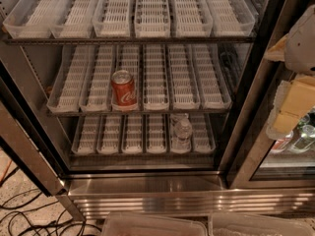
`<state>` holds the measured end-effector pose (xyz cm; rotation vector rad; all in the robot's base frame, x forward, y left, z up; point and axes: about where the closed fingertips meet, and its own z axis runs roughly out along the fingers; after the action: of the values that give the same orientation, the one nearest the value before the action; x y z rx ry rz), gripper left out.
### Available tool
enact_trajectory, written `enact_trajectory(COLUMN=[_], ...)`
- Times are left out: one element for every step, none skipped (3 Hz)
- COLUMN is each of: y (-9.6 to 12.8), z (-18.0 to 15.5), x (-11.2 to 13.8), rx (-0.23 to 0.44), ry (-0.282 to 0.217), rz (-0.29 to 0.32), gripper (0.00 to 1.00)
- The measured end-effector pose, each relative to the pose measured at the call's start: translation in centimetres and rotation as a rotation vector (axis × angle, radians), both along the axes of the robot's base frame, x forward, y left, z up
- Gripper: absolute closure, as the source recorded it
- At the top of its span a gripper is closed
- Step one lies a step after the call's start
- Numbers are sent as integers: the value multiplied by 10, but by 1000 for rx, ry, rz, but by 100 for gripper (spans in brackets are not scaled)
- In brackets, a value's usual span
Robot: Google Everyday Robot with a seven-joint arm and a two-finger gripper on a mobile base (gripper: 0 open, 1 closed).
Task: Pick coke can from middle shelf of fridge
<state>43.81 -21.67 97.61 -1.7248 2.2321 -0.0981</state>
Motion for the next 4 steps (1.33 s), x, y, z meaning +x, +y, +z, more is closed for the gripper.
enact_trajectory(y=[2,10,21,39], z=[-2,-24,-67,-107], x=[1,3,17,35], rx=[2,12,14,57], ry=[-5,11,54,78], rz=[0,4,18,65], gripper=[0,0,0,0])
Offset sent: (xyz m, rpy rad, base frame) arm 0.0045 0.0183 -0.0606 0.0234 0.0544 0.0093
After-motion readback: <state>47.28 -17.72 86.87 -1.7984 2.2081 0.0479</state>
